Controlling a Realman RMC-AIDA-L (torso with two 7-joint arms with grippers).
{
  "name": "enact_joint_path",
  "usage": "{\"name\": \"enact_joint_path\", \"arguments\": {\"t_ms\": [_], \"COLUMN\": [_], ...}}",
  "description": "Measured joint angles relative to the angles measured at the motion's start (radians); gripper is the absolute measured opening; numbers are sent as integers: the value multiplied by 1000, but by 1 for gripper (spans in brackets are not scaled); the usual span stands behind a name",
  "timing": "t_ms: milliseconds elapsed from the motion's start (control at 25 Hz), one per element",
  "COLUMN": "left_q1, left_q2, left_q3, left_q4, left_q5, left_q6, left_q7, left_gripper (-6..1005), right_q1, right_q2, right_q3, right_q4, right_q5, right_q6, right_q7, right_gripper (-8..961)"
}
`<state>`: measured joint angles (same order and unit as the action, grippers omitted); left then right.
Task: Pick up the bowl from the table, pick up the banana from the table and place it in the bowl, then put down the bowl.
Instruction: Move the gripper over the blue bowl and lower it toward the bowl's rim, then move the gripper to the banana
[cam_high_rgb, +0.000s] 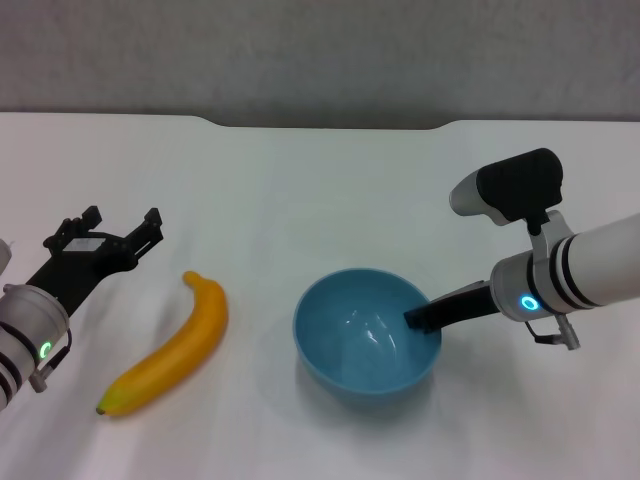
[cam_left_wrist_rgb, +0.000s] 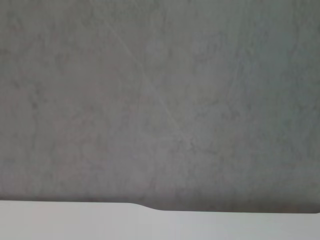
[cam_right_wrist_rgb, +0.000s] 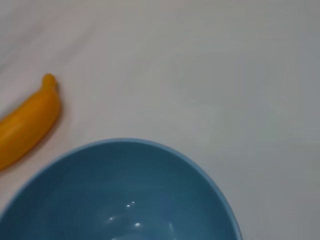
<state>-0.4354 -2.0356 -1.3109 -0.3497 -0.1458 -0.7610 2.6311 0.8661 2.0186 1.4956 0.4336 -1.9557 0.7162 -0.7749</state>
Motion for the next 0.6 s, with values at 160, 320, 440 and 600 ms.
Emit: {"name": "enact_joint_path", "arguments": {"t_ms": [160,320,440,600], "left_q1": [1,2,3,4], "left_q2": [1,1,1,2], "left_q3": [-1,-1,-1,-2], "left_q4": [0,2,5,6], "left_q5": [-1,-3,-3,-3], "left_q6": [0,0,0,2], "left_q7": [-1,-1,-2,-2], "left_gripper": [907,907,907,907], "right_q1": [-1,-3,-6,-36], "right_q2": [0,0,0,1], "right_q3": [-5,-11,-19,-20], "right_q4": [-4,3,9,42], "right_q5": [0,2,9,10], "right_q6": [-2,-15,-23,-30], "right_q7": [-2,-5,-5,-5], "right_gripper": [230,150,103,64]}}
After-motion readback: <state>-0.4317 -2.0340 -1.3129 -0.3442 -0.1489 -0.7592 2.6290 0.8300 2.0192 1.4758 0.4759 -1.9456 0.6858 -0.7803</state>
